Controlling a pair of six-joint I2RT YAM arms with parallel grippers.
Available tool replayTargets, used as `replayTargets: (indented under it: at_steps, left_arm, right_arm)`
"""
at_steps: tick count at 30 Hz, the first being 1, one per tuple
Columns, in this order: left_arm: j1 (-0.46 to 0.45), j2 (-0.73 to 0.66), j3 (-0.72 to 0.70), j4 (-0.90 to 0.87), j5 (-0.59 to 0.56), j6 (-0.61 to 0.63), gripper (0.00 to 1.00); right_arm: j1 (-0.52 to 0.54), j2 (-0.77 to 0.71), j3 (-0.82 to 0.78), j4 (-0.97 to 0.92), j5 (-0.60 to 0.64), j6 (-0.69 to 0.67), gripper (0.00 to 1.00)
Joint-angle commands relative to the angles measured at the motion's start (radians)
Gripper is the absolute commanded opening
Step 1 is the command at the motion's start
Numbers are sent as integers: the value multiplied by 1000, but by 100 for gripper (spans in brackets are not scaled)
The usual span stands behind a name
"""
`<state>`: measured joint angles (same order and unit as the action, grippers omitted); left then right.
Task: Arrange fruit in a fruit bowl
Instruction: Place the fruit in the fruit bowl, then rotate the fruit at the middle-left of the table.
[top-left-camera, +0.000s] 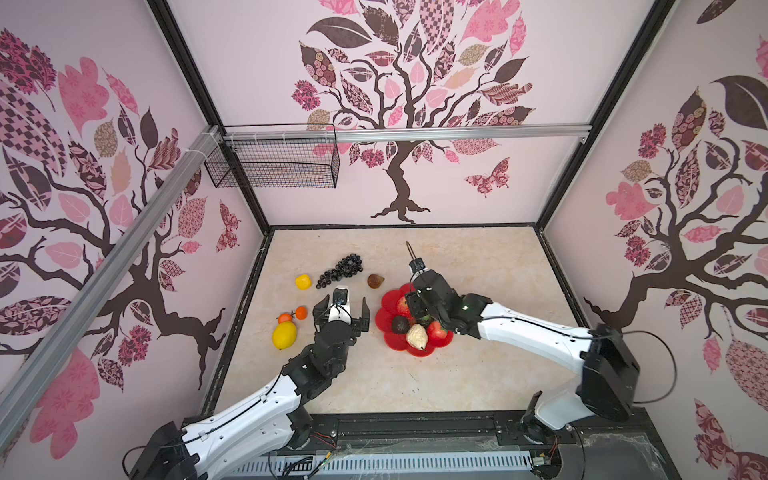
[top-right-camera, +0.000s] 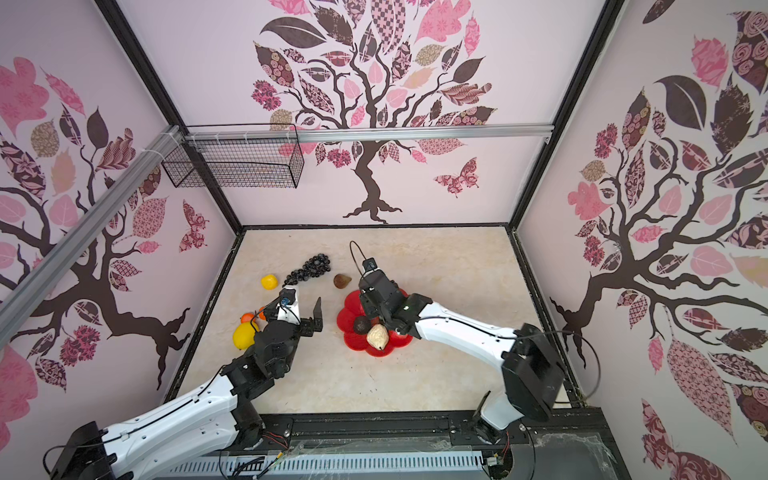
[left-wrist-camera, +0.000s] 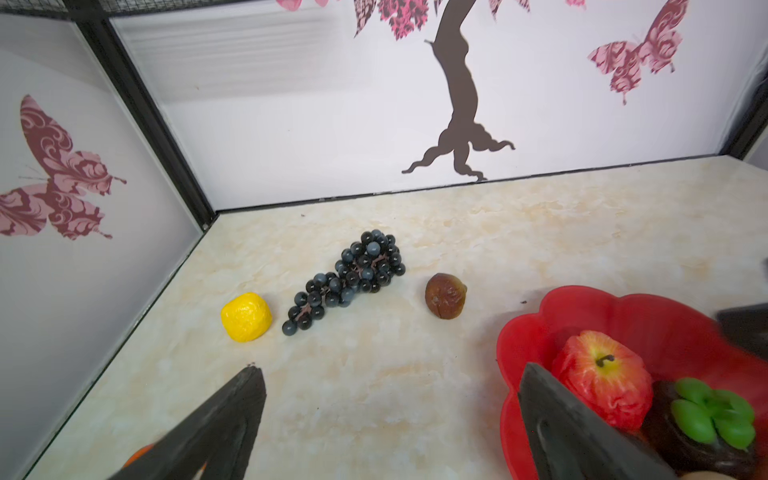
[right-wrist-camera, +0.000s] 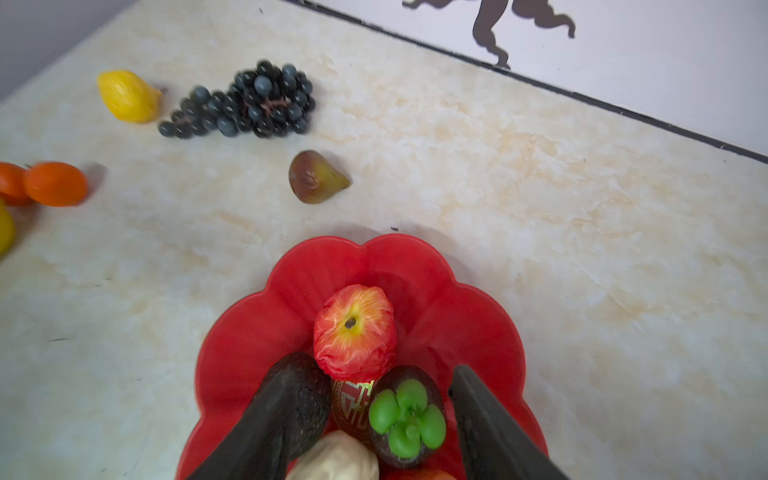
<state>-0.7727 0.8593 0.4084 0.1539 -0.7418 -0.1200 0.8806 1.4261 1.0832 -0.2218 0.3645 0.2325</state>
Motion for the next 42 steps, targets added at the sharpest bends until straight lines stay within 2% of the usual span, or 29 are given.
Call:
replayTargets:
  at_steps: [1,6,11,16,22,25,30,33,37,39,42]
  left_arm:
    - [67,39,87,-118,70,-128,98]
    - [167,140,204,-252,106,-238,98]
    - [286,333,390,-401,76,-342,98]
    - [427,495,551,-569,86,-425,98]
    - [589,599,634,-614,142,-400,98]
    - [657,644,673,-701,130,-450,98]
    - [674,616,619,-752,66,-516,98]
    - [674,530,535,-823,-13,-638,97]
    - [678,315,352,-740,-13,-653,97]
    - [685,280,333,-752,2,-649,97]
    - [698,300,333,-797,58,-681,97]
  right_arm:
    - [-3,-147,-56,-74,-39,29,66]
    - [-3,-357,-194,-88,-42,64,74]
    - [-3,-548,-348,-54,-47,129,81]
    - [-3,-655,-426,-57,-48,163,85]
    - [-3,-749,-490,-75,-46,172,87]
    - [-3,-788,-516,-89,-55,177,88]
    - [-3,-832,-567,-75,-65,197,89]
    - [-3,-833,-583,-64,-63,199,90]
    - [-3,-834,-592,-54,-72,199,91]
    - [-3,-837,-597,-47,-79,198,91]
    - [-3,-835,-598,-42,-91,195,91]
